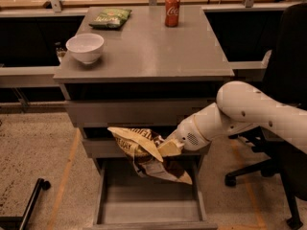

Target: Place brown chip bag into bottom drawer

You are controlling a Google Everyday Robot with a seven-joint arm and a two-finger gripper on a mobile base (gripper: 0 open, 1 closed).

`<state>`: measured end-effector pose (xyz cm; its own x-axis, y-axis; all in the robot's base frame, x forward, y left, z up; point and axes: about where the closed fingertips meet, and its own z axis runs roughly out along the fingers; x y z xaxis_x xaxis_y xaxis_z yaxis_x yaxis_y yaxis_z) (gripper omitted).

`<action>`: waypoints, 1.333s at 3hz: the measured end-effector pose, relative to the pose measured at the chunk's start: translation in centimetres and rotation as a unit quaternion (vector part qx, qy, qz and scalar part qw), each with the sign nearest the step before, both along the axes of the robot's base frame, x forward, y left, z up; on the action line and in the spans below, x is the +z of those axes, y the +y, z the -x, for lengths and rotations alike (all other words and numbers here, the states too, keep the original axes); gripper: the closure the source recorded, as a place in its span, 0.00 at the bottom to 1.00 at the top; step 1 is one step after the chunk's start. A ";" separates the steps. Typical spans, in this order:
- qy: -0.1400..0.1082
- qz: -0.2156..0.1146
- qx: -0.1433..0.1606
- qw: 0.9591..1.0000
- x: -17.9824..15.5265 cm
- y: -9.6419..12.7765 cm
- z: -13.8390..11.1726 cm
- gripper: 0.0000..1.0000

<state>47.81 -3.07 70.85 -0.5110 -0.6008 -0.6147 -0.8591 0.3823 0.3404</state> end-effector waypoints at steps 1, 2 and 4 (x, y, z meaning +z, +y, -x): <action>0.018 -0.007 0.004 1.000 -4.9 1.0 -0.2 1.00; 0.045 -0.028 -0.005 0.999 -12.8 1.3 -0.8 1.00; 0.101 -0.092 -0.031 0.990 -26.1 -0.5 -2.6 1.00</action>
Offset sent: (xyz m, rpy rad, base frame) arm 0.0179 0.0121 -0.2239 0.1098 0.1540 -0.0402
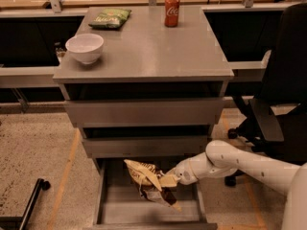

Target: Place brown chip bag into bottom drawer

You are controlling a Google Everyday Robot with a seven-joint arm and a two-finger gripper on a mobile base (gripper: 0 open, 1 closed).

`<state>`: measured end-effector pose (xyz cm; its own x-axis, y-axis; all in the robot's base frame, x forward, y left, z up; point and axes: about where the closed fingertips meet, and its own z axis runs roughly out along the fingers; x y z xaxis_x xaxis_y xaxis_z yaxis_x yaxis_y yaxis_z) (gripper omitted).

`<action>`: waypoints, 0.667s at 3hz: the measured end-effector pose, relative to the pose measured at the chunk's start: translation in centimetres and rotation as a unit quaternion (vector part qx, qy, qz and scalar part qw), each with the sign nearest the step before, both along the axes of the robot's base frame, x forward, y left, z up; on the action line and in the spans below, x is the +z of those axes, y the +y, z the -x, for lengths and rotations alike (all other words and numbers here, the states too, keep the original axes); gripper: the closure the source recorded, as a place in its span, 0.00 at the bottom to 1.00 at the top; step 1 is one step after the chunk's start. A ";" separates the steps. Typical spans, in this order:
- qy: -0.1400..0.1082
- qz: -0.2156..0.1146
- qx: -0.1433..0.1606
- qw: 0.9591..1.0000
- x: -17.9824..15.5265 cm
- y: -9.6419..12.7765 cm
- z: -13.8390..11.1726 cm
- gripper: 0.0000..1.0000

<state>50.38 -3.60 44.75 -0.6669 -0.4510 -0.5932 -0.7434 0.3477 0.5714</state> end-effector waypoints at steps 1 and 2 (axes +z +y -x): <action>0.054 -0.030 -0.028 0.998 -6.7 -0.9 -0.5 1.00; 0.074 -0.041 -0.038 0.996 -9.6 -0.8 -0.2 1.00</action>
Offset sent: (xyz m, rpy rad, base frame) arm 0.0052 -0.0091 -0.0636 0.0567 0.1031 -0.0530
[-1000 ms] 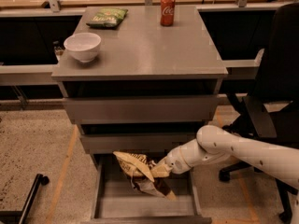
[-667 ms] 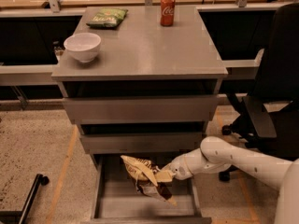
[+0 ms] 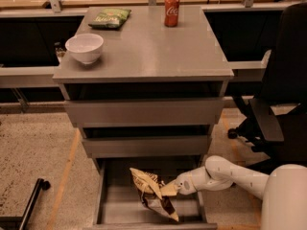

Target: Place brown chip bag into bottom drawer

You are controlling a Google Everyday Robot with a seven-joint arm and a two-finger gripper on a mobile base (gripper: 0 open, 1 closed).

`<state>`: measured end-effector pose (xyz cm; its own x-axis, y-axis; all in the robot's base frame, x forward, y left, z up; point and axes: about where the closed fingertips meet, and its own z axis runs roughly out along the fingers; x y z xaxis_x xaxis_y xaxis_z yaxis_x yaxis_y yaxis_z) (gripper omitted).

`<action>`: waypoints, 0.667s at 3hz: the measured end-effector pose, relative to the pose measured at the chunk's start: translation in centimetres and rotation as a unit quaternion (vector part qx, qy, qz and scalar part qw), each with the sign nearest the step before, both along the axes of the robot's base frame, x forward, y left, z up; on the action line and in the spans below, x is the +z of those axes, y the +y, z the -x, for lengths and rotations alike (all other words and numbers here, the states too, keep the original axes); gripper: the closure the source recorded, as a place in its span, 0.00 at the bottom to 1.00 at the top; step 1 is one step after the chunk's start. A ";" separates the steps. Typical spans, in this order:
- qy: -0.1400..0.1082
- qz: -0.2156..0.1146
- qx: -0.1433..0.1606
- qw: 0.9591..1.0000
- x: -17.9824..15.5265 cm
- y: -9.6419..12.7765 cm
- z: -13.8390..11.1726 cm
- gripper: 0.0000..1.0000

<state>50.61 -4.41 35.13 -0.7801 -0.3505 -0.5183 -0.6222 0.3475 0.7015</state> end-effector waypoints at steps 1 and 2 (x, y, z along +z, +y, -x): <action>-0.012 0.008 -0.012 1.000 -0.4 0.1 -0.6 1.00; -0.029 0.012 -0.029 0.999 -2.8 -0.3 -2.0 1.00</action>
Offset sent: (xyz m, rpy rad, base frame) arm 0.0406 -0.0146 -0.0625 -0.0324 -0.1004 -0.1158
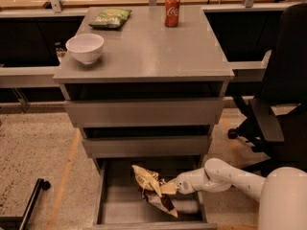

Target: Place brown chip bag into bottom drawer

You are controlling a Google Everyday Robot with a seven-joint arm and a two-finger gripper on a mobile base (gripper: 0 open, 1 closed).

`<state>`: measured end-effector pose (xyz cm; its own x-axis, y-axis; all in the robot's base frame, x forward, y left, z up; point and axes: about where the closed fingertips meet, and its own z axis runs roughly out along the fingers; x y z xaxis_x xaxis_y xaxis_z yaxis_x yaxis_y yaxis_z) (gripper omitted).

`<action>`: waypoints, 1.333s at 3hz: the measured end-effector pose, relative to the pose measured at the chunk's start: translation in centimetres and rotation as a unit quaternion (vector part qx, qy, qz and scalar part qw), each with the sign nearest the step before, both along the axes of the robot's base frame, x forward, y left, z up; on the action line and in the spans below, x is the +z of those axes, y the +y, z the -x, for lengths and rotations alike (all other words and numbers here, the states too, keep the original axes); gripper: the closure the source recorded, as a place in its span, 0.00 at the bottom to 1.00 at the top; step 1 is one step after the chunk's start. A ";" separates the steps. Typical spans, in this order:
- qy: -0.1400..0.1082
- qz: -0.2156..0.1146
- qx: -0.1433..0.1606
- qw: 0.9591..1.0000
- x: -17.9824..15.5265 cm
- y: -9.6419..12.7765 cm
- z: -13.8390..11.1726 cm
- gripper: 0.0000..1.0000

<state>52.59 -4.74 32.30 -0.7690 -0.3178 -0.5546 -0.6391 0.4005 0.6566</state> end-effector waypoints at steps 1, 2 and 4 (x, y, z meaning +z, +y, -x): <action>0.018 0.015 -0.020 1.000 -3.8 -0.7 -0.5 0.84; 0.043 0.028 -0.032 0.998 -6.7 -1.1 0.0 0.61; 0.079 0.035 -0.043 0.995 -9.0 -0.7 1.7 0.15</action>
Offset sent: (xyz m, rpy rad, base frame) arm -0.0054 -0.0204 -0.1023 -0.0915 0.1461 -0.1026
